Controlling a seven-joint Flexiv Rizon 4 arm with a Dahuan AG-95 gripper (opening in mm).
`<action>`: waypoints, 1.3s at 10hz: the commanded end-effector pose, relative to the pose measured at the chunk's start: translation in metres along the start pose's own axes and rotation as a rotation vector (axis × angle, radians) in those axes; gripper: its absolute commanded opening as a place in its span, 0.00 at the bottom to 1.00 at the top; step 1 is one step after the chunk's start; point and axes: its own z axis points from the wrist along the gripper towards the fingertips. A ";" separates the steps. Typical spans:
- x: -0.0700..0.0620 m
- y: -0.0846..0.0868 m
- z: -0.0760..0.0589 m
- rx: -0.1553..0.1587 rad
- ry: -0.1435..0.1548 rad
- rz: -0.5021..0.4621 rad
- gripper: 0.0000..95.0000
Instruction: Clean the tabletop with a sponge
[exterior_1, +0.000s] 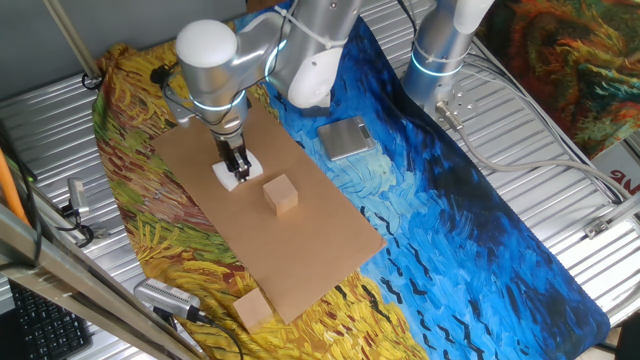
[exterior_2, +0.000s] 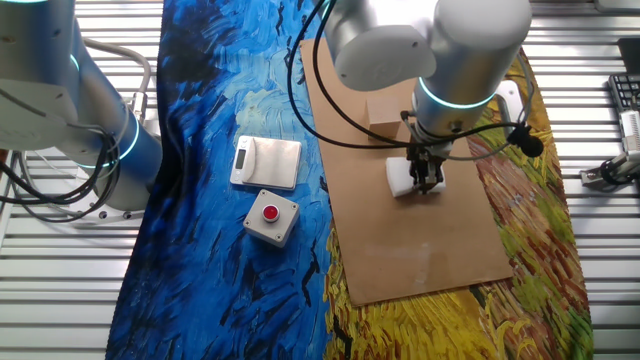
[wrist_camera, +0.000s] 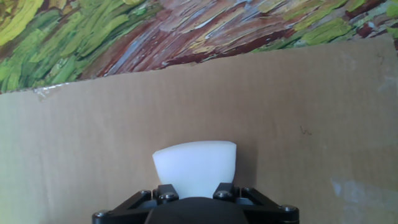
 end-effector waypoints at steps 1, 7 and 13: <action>0.000 0.000 0.000 -0.006 0.001 0.000 0.40; 0.000 0.000 0.000 -0.007 0.000 0.001 0.40; 0.000 0.000 0.000 -0.007 -0.005 -0.014 0.60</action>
